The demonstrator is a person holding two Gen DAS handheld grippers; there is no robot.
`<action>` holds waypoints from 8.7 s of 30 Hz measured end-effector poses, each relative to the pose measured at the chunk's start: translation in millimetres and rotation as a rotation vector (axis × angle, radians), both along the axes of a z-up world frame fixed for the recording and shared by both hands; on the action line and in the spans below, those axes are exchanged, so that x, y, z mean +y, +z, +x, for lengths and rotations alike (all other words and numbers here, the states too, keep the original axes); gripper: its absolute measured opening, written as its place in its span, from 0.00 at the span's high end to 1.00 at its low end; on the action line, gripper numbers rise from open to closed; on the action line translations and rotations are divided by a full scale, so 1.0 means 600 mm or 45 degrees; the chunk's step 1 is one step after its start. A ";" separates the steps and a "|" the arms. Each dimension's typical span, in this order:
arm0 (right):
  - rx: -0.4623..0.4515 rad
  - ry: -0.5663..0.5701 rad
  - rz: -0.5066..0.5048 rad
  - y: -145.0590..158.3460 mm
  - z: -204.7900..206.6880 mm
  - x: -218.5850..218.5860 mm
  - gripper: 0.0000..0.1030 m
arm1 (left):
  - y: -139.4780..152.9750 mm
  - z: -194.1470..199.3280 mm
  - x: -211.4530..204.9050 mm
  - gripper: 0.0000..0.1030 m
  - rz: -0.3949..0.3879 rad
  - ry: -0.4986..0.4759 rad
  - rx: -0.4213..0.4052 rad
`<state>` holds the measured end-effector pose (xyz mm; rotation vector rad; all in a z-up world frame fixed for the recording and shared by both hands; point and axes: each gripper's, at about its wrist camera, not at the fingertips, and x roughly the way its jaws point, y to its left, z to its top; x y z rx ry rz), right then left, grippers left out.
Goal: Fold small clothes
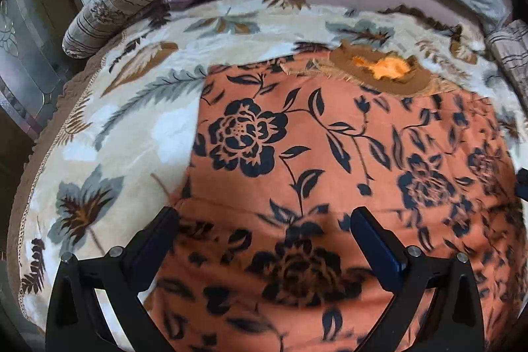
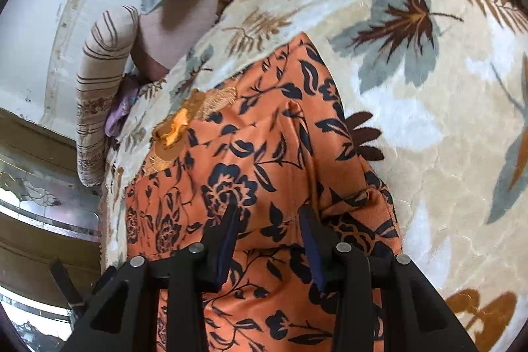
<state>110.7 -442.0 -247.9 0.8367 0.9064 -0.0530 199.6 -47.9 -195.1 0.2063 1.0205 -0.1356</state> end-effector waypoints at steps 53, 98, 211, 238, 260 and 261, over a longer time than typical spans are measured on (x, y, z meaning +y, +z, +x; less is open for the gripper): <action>-0.339 0.000 -0.234 0.089 -0.197 0.091 0.42 | 0.196 -0.210 0.013 0.00 0.040 -0.042 -0.457; -0.299 0.038 -0.333 0.052 -0.257 0.127 0.42 | 0.114 -0.217 0.084 0.00 0.034 0.026 -0.360; -0.041 0.133 -0.327 0.003 -0.323 0.130 0.37 | -0.036 -0.307 0.196 0.00 0.177 -0.028 0.002; -0.196 0.231 -0.261 0.044 0.095 0.099 0.56 | 0.019 0.137 0.032 0.00 0.131 0.080 -0.207; -0.111 0.203 -0.091 0.015 0.044 0.082 0.65 | 0.006 0.039 0.073 0.00 0.193 0.080 -0.084; -0.130 0.185 -0.113 0.024 0.026 0.081 0.65 | 0.014 0.024 0.072 0.00 0.203 0.065 -0.112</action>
